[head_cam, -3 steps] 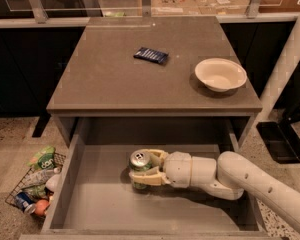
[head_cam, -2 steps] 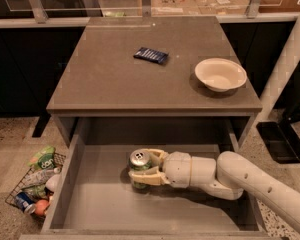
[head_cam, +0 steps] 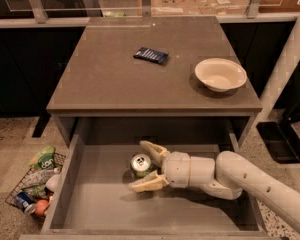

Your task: Place green can into top drawer

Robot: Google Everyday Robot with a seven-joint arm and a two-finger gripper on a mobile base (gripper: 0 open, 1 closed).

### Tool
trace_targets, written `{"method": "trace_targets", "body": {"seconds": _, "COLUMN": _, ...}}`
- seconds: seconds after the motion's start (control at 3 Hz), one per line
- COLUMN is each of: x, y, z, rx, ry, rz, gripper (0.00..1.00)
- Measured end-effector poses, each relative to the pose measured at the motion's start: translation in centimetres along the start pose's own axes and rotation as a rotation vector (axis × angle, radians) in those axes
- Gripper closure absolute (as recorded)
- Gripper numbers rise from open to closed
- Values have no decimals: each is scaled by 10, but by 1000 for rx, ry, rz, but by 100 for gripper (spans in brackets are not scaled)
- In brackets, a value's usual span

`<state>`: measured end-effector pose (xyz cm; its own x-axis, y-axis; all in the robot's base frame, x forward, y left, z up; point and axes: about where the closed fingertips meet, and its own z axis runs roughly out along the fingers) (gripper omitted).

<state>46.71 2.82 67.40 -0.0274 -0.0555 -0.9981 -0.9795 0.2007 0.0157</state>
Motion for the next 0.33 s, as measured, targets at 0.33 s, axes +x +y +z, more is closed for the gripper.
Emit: {"method": "trace_targets", "body": {"seconds": 0.33, "x": 0, "y": 0, "z": 0, "rx": 0, "ry": 0, "rz": 0, "gripper": 0}}
